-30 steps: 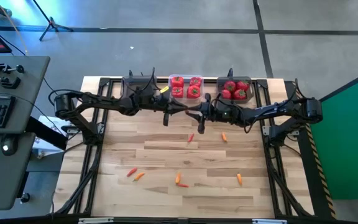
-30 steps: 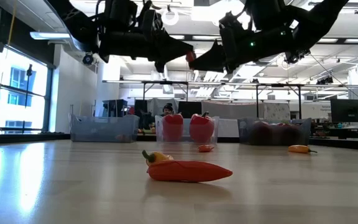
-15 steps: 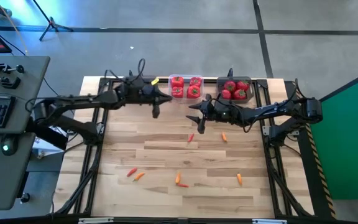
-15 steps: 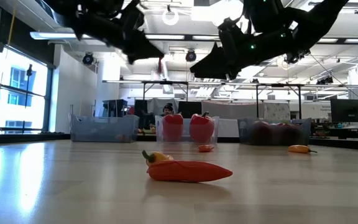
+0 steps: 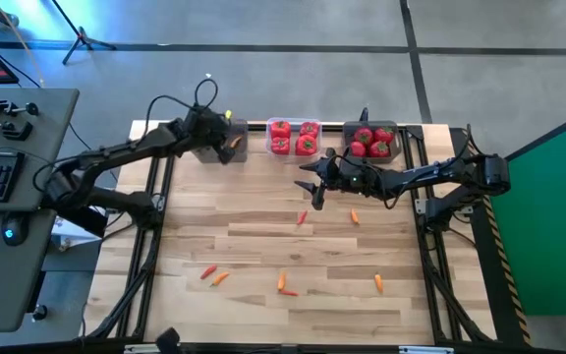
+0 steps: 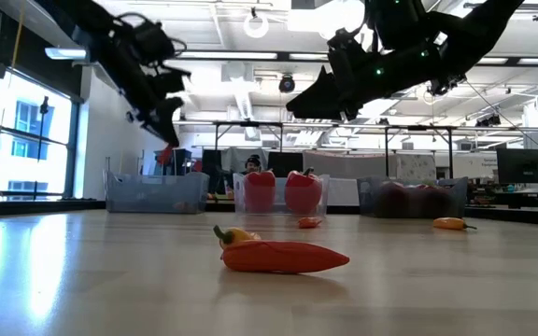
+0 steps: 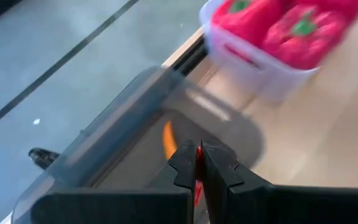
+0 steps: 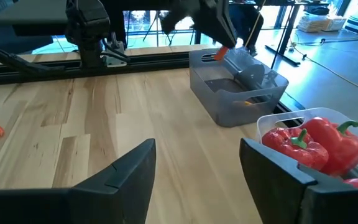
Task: Sort produce into baskets
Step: Put the orange chili pepper into the left black bin
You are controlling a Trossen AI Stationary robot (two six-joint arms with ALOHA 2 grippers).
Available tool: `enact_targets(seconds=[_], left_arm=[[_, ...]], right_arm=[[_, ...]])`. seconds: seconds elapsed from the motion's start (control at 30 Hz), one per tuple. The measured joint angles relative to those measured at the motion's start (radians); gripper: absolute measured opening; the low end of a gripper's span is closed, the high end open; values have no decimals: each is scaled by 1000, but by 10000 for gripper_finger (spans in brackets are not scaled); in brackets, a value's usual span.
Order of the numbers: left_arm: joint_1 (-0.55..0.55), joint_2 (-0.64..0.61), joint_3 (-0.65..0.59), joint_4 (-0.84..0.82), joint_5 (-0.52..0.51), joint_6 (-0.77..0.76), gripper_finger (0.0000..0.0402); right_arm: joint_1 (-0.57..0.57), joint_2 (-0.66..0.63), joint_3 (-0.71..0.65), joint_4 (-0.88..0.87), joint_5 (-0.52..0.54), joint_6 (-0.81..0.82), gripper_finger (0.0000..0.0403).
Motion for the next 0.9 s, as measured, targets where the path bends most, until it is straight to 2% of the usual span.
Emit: enact_targets(seconds=[0.23, 0.47, 0.77, 0.9], left_arm=[[101, 158, 0, 29, 32, 41, 0], [123, 267, -1, 83, 19, 107, 13], [122, 205, -1, 93, -66, 136, 107], [122, 129, -5, 102, 58, 101, 134]], right_arm=[[0, 0, 0, 0, 0, 0, 223], [0, 0, 0, 0, 1, 0, 224], [0, 0, 0, -23, 28, 28, 224], [0, 0, 1, -46, 27, 36, 224]])
